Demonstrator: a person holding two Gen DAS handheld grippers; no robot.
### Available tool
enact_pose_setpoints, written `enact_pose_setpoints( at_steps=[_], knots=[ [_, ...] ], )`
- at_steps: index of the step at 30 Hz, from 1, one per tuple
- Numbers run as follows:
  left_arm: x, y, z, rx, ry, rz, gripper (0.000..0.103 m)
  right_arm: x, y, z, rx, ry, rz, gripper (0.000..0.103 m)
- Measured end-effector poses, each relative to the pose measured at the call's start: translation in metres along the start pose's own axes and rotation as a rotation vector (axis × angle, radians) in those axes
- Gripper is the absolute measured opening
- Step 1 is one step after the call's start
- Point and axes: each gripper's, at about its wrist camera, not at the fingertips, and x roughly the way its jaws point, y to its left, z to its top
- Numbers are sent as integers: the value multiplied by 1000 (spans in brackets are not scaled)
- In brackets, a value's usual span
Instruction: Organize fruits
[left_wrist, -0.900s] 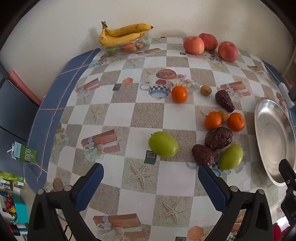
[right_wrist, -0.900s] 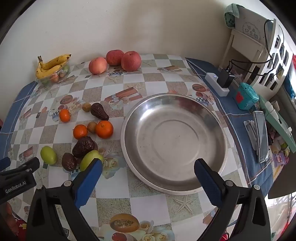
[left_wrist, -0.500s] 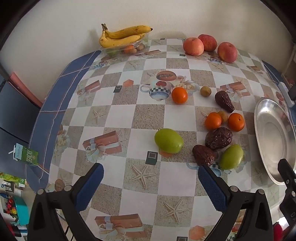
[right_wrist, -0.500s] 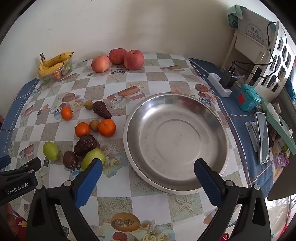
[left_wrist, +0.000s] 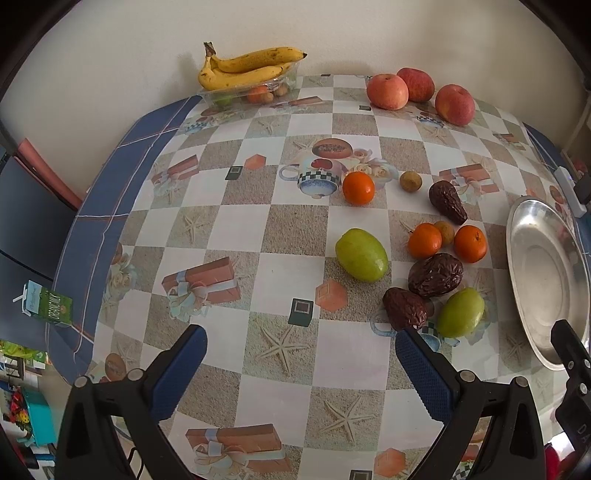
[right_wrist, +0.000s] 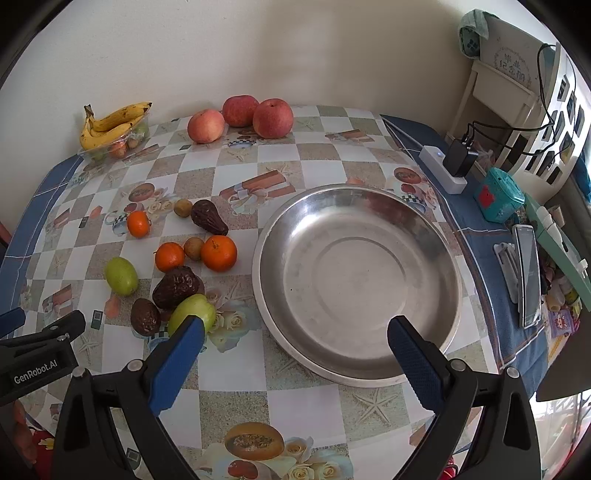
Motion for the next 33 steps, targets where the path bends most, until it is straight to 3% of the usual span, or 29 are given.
enact_pose_setpoints(
  at_steps=[33],
  knots=[
    [24,8,0,-44,81,-44,103,17,-4,-4,21,86,10,99]
  ],
)
